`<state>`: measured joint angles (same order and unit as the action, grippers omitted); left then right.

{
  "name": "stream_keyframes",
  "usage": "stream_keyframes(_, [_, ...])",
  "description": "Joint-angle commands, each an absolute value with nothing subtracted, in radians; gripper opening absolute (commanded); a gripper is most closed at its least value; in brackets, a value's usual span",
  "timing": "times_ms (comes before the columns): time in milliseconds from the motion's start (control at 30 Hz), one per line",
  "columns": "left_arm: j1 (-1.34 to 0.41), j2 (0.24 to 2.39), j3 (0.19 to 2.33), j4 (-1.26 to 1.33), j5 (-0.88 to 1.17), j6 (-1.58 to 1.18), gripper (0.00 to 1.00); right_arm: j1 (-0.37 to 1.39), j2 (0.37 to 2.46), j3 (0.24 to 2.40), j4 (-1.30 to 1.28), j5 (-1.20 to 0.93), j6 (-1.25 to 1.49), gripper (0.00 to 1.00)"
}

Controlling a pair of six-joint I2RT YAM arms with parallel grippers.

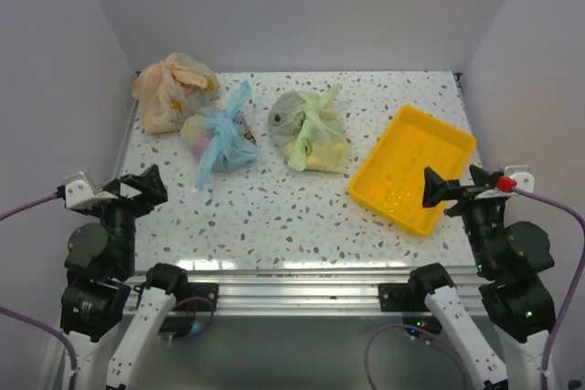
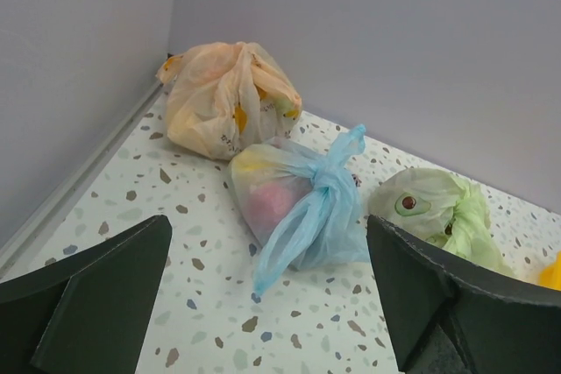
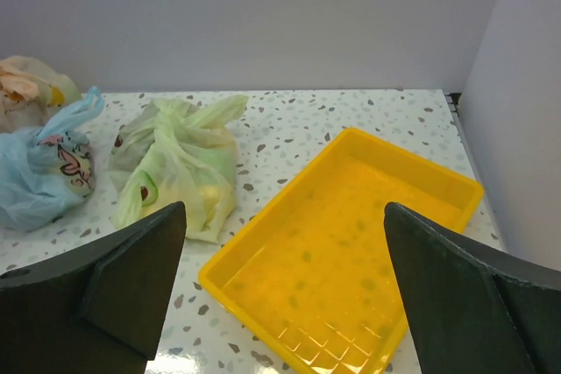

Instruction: Untie the knot of the plastic bag and take out the fruit

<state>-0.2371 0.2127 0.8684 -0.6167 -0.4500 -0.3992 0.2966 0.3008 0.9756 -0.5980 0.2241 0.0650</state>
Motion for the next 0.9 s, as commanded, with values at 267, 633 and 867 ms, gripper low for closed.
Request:
stream_keyframes(267, [-0.241, 0.446, 0.891, -0.66, -0.413, -0.491, 1.0, 0.302, 0.328, 1.0, -0.638, 0.212, 0.109, 0.99])
stream_keyframes(633, [-0.241, 0.959, 1.02, -0.586, -0.267, -0.499, 1.0, 0.302, 0.374, 1.003, -0.653, 0.107, 0.143, 0.99])
stream_keyframes(867, [-0.239, 1.342, 1.198, -0.427, -0.239, -0.498, 1.0, 0.301, 0.403, 1.006, -0.676, 0.043, 0.166, 0.99])
